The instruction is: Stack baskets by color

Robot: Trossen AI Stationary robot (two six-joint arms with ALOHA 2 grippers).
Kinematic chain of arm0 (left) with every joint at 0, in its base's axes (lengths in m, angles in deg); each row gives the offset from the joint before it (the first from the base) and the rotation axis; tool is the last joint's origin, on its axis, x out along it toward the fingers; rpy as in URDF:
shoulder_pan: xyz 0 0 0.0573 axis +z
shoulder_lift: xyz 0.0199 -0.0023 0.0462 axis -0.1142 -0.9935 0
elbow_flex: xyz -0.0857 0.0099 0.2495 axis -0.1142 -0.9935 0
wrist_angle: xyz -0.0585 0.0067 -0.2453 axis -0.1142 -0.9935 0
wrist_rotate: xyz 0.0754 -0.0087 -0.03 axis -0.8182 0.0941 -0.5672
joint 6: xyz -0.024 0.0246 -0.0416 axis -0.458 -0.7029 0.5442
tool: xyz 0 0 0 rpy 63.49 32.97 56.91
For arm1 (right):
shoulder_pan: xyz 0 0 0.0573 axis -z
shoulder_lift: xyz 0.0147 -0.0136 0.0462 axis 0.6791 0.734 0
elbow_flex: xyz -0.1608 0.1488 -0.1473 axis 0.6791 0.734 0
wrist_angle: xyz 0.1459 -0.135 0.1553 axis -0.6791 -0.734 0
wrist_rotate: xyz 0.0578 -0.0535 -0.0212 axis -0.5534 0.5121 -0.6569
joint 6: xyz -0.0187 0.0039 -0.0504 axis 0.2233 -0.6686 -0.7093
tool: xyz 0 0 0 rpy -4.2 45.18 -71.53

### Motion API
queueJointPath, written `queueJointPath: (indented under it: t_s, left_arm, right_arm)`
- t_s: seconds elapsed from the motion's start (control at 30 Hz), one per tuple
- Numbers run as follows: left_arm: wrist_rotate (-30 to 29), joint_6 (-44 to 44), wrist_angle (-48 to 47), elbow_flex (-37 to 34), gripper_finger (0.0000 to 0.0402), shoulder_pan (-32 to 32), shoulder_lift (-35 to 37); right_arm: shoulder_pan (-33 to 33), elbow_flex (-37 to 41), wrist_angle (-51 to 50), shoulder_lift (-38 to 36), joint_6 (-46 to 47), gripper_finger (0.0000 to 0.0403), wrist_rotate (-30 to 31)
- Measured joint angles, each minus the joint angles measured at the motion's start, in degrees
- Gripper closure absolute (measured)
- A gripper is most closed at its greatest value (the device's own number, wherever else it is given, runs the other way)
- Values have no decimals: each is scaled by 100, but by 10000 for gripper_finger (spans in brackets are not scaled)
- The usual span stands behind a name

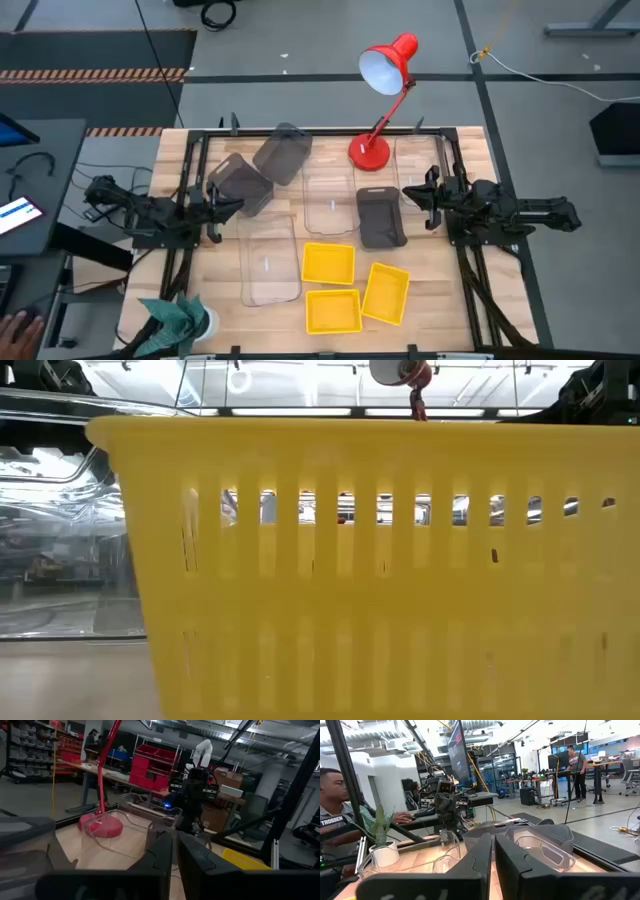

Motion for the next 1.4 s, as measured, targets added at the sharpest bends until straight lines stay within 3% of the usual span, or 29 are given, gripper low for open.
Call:
queueJointPath:
  t_s: [1.4]
  left_arm:
    - [0,1,1,0,372,-1,-1]
  right_arm:
    - [-1,0,2,0,1,374,-1]
